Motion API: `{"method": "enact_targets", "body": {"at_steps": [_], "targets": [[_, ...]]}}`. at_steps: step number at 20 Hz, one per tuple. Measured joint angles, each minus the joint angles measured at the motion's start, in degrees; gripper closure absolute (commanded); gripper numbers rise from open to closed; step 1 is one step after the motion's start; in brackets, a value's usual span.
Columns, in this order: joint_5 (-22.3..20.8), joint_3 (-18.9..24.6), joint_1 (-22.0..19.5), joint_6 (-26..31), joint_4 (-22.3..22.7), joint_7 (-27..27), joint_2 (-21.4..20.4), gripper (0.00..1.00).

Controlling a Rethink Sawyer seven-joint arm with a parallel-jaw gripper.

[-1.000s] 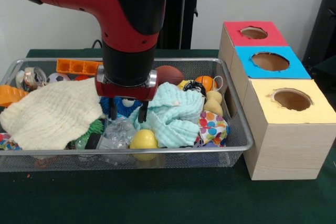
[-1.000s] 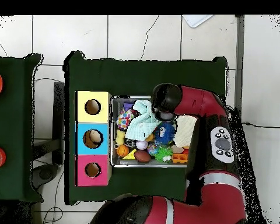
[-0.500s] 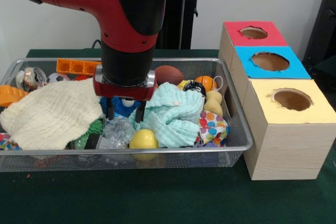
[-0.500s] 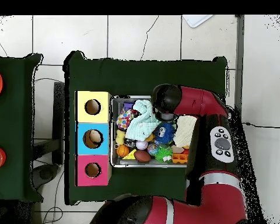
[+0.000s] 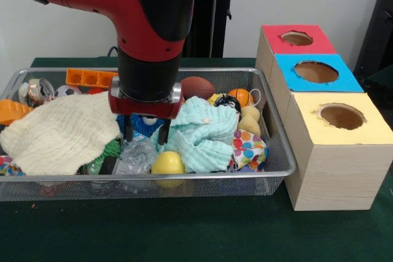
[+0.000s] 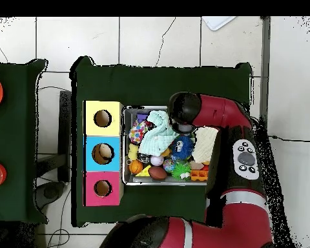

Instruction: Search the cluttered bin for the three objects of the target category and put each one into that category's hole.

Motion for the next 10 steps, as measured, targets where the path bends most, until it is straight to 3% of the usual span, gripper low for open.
{"method": "enact_targets", "body": {"at_steps": [10], "targets": [[0.0, 0.1, 0.0, 0.0, -1.8, 0.0, 0.5, 0.0]]}}
